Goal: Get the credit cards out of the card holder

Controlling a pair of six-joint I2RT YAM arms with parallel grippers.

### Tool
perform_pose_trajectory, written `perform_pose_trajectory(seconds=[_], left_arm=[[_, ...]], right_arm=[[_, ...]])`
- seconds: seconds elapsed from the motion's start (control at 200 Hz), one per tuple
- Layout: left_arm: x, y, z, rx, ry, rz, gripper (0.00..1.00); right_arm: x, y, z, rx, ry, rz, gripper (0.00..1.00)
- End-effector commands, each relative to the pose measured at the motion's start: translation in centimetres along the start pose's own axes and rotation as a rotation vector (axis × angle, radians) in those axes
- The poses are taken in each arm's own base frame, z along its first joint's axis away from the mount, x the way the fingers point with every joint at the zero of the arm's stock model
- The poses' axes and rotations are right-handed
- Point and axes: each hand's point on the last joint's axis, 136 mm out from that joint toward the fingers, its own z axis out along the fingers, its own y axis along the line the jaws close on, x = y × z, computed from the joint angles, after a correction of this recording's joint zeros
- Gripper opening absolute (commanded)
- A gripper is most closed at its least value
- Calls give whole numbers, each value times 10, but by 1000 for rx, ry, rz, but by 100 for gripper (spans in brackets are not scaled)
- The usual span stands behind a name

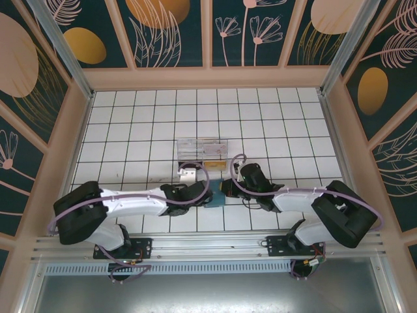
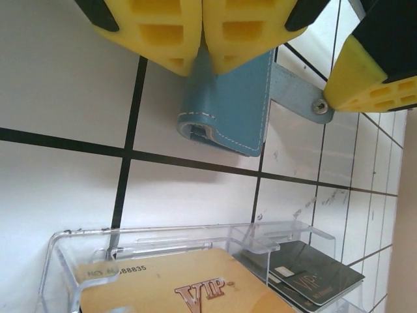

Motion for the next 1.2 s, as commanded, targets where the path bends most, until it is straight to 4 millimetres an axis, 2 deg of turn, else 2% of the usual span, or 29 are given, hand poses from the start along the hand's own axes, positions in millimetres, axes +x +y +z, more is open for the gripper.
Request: perform_pose_trajectory(seconds=[0.0,0.015,0.05,0.08,0.215,0.345,0.47,0.535,0.766,0.976,1.191], left_arm=[[-9,16,-9,2,-57,-57,0],[-9,14,-10,21,-57,-60,0],[-11,8,-13,66,-62,-69,0],[-12,3,-14,97,-65,-79,0],[-29,-20,-29,214,-106,-93,0],[-46,-47,-46,324,-132,-93,0],[-53,-72,-61,441,-121,-92,0],[-56,-79,-67,474,-119,-92,0],[-58,-73,-70,462,-142,-85,0],[-49,-69,-58,428,-114,-75,0],[-47,-71,-57,434,-107,-76,0]], right_arm=[[4,-19,-6,55,0,21,5],[3,-18,-7,56,-2,18,9],[1,-17,-8,60,-8,10,26],[0,-16,-9,62,-12,2,35],[-14,-12,-17,116,-55,-41,54],[-23,-4,-25,117,-85,-67,56],[-24,3,-28,94,-87,-70,58],[-23,4,-28,81,-84,-67,59],[-18,13,-28,17,-66,-50,64],[-15,13,-23,10,-42,-58,55],[-16,33,-14,-36,-10,-90,60]])
